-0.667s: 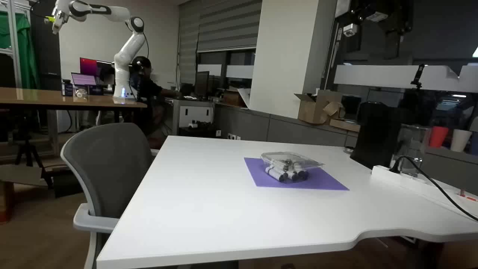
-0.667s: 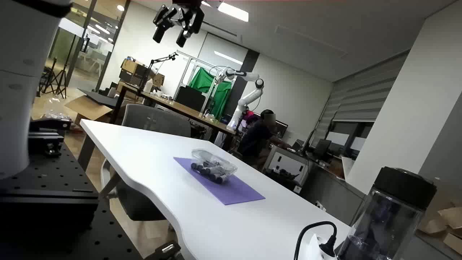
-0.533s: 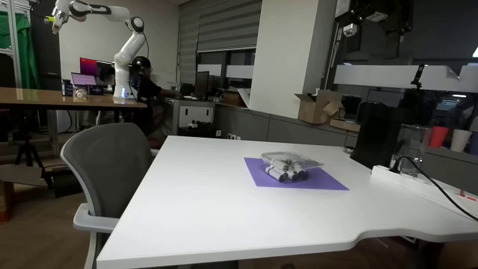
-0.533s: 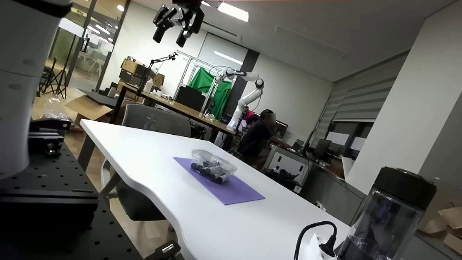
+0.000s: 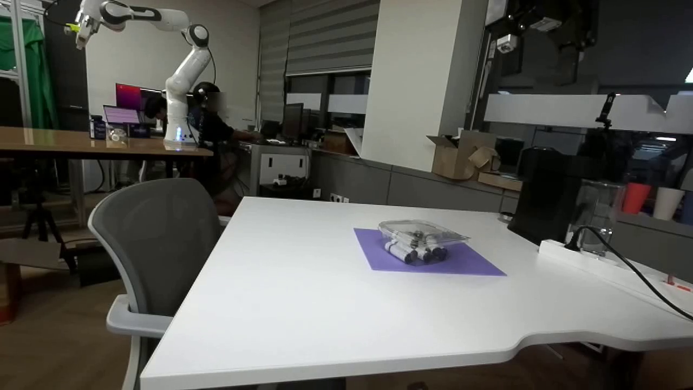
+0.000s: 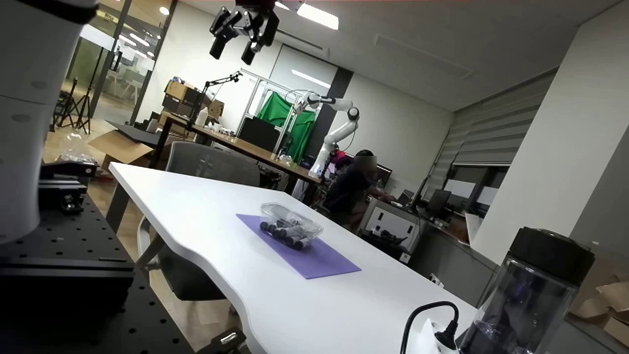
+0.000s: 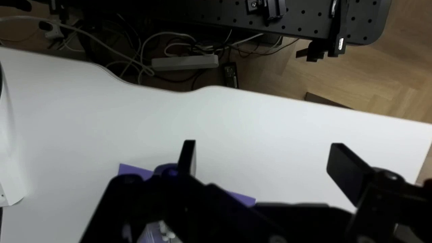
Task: Open the lid on the colorless bowl
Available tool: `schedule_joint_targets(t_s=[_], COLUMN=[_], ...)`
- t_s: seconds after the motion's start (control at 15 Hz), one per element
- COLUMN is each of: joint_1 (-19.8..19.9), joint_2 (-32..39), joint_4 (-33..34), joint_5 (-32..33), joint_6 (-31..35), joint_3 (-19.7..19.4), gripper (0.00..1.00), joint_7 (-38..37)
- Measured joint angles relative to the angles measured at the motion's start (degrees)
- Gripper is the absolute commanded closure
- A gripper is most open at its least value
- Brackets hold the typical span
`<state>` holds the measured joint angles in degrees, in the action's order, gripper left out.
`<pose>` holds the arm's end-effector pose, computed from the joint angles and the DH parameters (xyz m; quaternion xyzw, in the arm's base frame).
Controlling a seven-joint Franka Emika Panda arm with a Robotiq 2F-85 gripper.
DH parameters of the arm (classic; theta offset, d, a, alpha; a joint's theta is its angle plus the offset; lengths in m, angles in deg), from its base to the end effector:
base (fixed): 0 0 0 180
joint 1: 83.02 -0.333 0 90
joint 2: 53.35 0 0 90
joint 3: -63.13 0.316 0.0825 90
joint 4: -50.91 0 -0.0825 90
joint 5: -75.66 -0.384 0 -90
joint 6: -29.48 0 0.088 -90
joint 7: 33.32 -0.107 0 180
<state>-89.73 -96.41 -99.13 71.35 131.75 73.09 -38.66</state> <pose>0.3010 0.0986 0.4692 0.9968 0.0634 -0.0397 0.0299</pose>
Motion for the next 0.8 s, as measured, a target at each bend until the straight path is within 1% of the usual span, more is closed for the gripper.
schedule_joint_targets(t_s=[0.07, 0.2, 0.33, 0.47, 0.53, 0.67, 0.8], joint_1=[0.4, 2.56, 6.06, 9.01, 9.75, 9.6, 7.36], joint_2=[-0.03, 0.2, 1.97, 5.99, 8.62, 14.93, 22.07], joint_4=[0.0, 0.03, 0.15, 0.69, 1.18, 3.12, 6.43], joint_5=[0.3, 1.26, 2.21, 1.88, 1.05, -3.42, -12.35], joint_6=[2.35, 9.12, 17.71, 25.74, 29.01, 33.2, 33.78], joint_3=[-0.69, -3.62, -8.07, -12.84, -15.32, -20.68, -26.76], gripper=[0.0, 0.0, 0.0, 0.0, 0.0, 0.0, 0.0], joint_7=[0.18, 0.82, 3.13, 5.93, 7.73, 13.11, 22.69])
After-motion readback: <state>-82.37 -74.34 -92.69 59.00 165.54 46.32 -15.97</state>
